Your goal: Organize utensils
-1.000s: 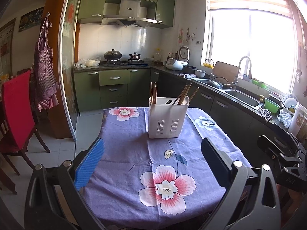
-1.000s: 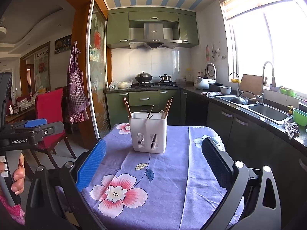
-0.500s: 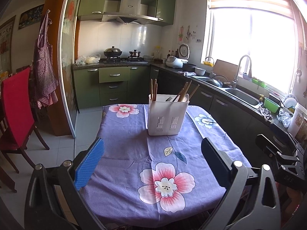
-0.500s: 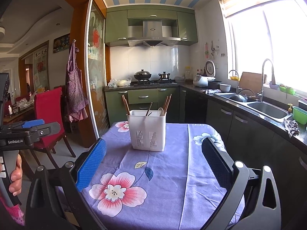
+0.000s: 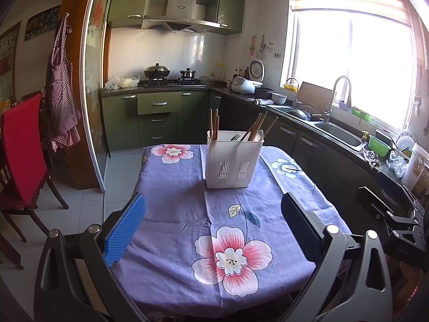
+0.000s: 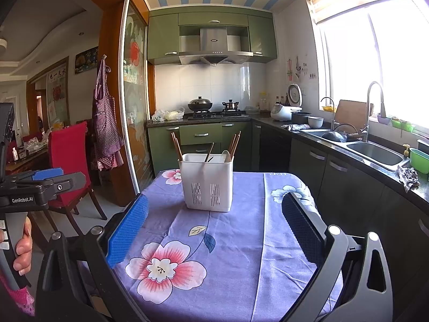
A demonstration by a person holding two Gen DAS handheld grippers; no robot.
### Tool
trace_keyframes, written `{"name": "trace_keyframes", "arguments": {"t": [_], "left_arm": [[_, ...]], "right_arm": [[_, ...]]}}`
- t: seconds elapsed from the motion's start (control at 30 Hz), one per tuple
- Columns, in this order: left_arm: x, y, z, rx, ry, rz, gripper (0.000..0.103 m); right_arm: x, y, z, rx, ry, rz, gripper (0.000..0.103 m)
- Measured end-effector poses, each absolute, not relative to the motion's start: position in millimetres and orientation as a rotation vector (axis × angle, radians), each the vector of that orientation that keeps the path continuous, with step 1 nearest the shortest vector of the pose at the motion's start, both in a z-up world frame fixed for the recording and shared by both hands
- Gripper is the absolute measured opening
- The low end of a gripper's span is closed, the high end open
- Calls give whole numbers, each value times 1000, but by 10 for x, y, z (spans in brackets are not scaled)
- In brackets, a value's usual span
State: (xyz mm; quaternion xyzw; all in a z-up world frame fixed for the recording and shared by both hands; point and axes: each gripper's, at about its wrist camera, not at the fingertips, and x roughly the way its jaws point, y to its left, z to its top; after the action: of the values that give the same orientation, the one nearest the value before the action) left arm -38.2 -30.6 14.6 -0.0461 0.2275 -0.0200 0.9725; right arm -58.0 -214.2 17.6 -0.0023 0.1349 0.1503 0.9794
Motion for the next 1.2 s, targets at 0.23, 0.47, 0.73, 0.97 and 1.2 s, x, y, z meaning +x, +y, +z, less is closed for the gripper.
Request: {"name": "trace_keyframes", "arguments": {"t": [0.23, 0.47, 0.73, 0.97, 1.2], "left_arm": [[-388, -310, 149, -91, 459, -40, 96], [-382, -311, 151, -91, 459, -38, 96], [-370, -304, 140, -94, 465, -34, 96], [-368, -310, 135, -91, 470, -34, 96], [-368, -316, 136, -90, 470, -35, 96]], "right_arm": [[-580, -2142, 174, -5, 272, 303, 98], [-568, -2121, 162, -5, 277, 306, 98], [-557, -2087, 127, -3, 283, 306, 98], [-543, -2079, 124, -4, 285, 305, 98], [-542, -2067, 112, 0, 289, 308, 98]]}}
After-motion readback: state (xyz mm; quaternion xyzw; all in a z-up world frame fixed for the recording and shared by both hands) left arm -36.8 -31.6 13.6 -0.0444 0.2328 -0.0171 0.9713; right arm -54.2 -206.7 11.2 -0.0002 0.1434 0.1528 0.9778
